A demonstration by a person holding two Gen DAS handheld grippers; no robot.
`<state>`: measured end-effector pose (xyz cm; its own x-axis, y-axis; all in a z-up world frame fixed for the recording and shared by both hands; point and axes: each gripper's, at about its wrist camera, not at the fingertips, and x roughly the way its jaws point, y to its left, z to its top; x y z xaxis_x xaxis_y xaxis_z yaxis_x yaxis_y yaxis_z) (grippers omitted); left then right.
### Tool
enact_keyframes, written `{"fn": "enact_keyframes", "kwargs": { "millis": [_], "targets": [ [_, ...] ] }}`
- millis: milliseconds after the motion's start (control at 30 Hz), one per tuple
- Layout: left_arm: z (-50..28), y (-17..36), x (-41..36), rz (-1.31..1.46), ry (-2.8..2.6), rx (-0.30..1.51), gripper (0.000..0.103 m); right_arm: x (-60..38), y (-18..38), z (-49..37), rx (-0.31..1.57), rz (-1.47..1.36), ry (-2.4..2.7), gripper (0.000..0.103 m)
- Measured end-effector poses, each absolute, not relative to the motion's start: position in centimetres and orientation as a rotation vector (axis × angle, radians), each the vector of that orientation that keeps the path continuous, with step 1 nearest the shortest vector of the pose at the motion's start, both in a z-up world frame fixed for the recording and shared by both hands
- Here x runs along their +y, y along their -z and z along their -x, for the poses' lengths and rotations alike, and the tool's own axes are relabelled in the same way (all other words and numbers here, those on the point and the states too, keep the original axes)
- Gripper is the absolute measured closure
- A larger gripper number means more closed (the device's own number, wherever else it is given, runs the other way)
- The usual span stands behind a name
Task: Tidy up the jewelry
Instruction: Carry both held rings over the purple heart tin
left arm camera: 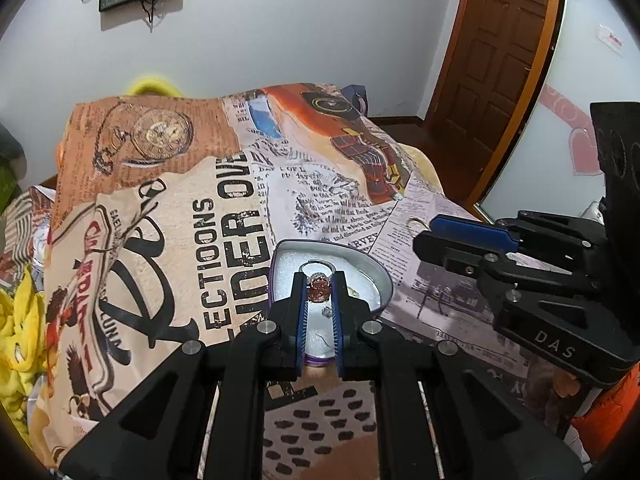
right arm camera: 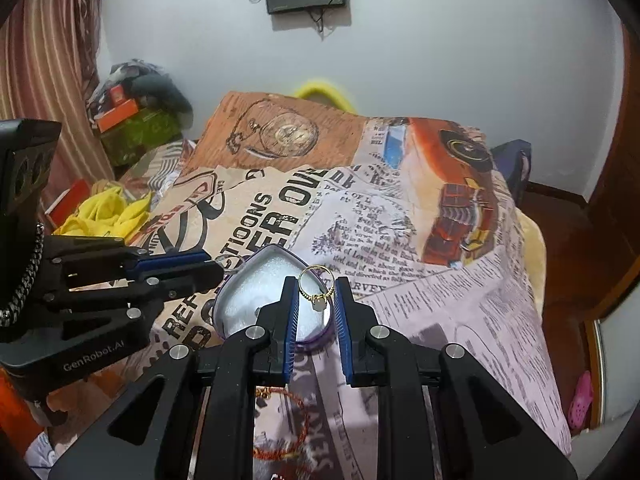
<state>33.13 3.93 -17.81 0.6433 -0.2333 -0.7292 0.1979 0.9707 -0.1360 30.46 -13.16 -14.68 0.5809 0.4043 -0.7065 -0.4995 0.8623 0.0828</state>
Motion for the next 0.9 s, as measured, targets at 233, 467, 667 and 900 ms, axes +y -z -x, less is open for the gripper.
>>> {"fn": "enact_keyframes", "kwargs": {
  "millis": [233, 467, 667, 900],
  "targets": [
    [-34.5, 19.5, 4.3, 0.057, 0.249, 0.877, 0.093, -12.1, 16.4, -32.4, 0.850, 0.148, -0.551, 0.087],
    [-35.0, 19.7, 4.3, 0.052, 0.256, 0.884, 0.093, -11.6, 17.3, -33.9, 0.919, 0.128, -0.613, 0.087],
    [-35.3, 20.1, 4.5, 0.064, 0.258, 0.905, 0.093, -10.7, 17.8, -34.2, 0.950, 0.162, -0.650, 0.087],
    [-35.2, 20.1, 5.0, 0.083, 0.243, 0.907, 0.093, -10.0, 18.6, -34.4, 0.986, 0.214, -0.653, 0.087]
  ]
}}
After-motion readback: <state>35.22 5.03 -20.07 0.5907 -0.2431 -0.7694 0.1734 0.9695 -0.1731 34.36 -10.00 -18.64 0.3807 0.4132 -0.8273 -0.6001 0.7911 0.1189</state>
